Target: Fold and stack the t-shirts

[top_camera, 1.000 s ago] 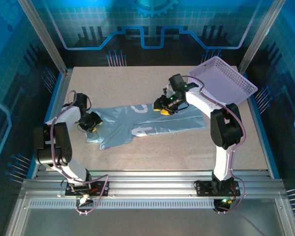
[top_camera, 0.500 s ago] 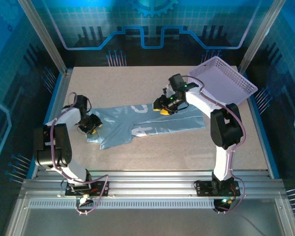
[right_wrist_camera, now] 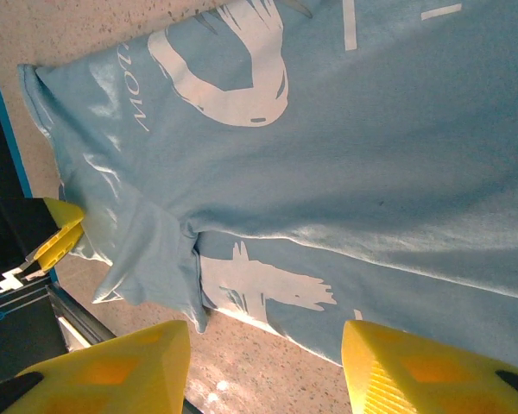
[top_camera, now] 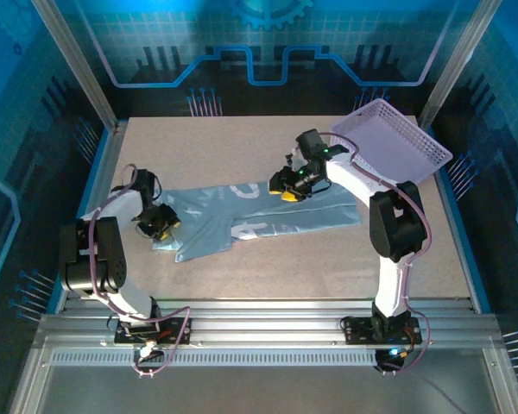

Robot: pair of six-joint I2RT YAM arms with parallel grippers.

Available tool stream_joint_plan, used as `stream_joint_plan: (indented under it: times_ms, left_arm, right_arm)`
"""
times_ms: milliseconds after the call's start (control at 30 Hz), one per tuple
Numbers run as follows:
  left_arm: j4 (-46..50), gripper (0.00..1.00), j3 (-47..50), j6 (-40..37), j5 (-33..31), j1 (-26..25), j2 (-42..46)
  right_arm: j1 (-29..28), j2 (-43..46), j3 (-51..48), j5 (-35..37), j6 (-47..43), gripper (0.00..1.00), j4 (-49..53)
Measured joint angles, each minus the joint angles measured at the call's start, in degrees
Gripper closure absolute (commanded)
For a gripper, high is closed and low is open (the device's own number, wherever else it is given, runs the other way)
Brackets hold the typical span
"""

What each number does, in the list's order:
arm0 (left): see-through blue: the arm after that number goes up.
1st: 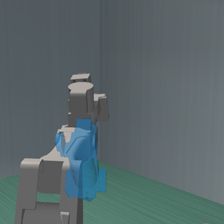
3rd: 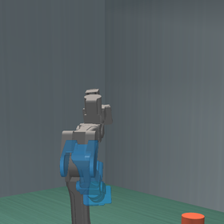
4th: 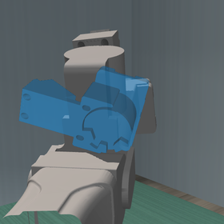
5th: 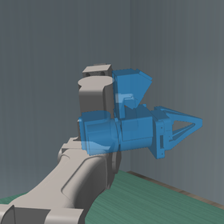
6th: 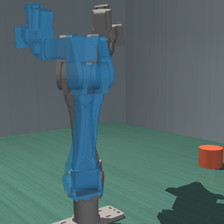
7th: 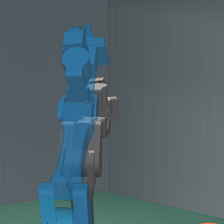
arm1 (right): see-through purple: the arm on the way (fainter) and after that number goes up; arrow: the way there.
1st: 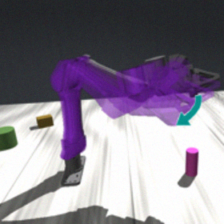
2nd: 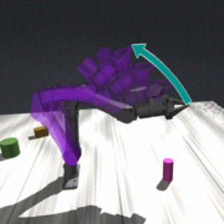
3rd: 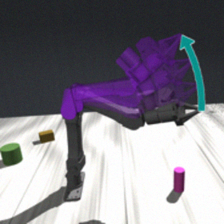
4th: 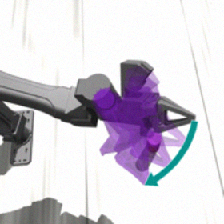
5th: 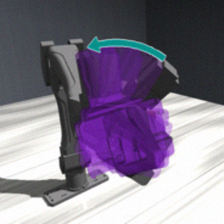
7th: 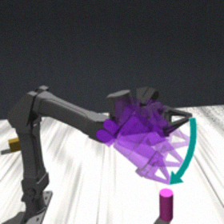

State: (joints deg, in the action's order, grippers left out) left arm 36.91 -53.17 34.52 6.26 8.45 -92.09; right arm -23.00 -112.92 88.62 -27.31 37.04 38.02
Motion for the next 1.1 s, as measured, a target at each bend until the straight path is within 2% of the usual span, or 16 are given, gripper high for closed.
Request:
stream_joint_plan:
  times_ms: [433, 700, 1100]
  left_arm:
    - [-1.7, 1.0, 0.0, 0.6, 0.1, -0.4, 0.0]
    - [0.0, 1.0, -1.8, 1.1, 0.0, -0.4, 0.3]
    - [7.9, 1.0, -16.4, 1.5, 0.0, -0.3, -3.0]
  right_arm:
    - [0.0, 0.0, 0.0, 0.0, 0.0, 0.49, 0.0]
    - [0.0, 0.0, 0.0, 0.0, 0.0, 0.49, 0.0]
    - [0.0, 0.0, 0.0, 0.0, 0.0, 0.49, 0.0]
